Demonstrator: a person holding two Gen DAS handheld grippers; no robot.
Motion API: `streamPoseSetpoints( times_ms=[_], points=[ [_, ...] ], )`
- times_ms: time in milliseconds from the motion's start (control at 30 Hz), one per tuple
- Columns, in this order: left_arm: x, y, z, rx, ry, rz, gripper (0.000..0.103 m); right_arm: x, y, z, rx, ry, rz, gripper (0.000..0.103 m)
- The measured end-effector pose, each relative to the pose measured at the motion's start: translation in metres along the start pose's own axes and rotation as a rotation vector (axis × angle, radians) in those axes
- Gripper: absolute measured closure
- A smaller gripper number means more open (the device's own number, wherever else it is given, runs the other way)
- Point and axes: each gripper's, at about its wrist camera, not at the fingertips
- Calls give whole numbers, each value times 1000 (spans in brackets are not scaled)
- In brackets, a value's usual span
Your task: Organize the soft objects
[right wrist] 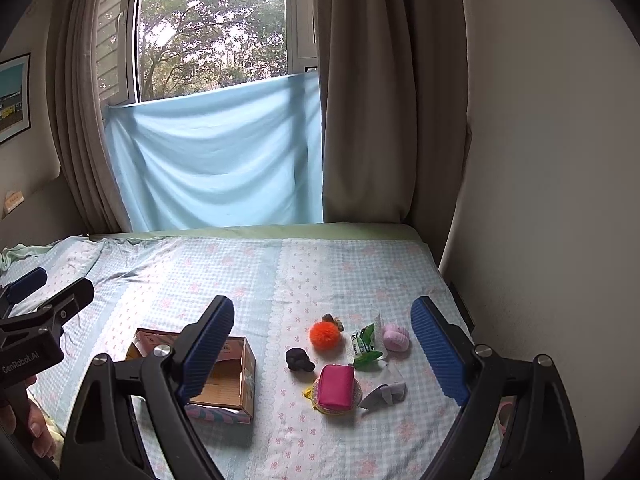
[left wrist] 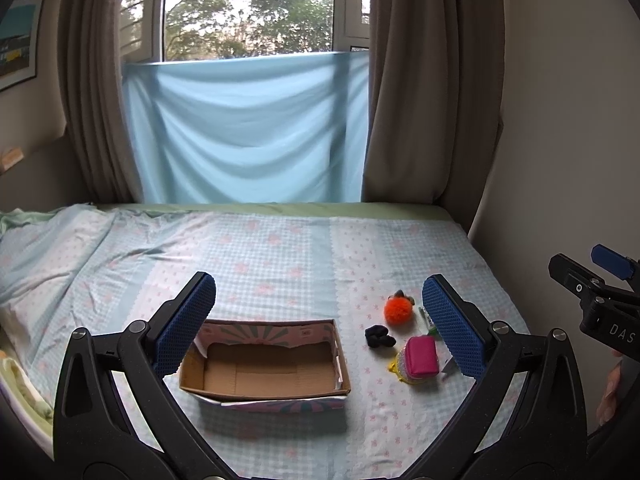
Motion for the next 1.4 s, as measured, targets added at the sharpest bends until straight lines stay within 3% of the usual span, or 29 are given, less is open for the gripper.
streamPoseSetpoints(
  times_ms=[1400],
  points=[
    [8, 0, -3, -19, 15, 11, 0, 5, 0, -6, 13, -6, 19, 15]
  ],
)
Point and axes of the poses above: each gripper's, at about its wrist camera, not at the fingertips, and x roughly against the way its jaws point, z to its right, y to its underside, and after that the axes turned 3 degrees about z, right-handed
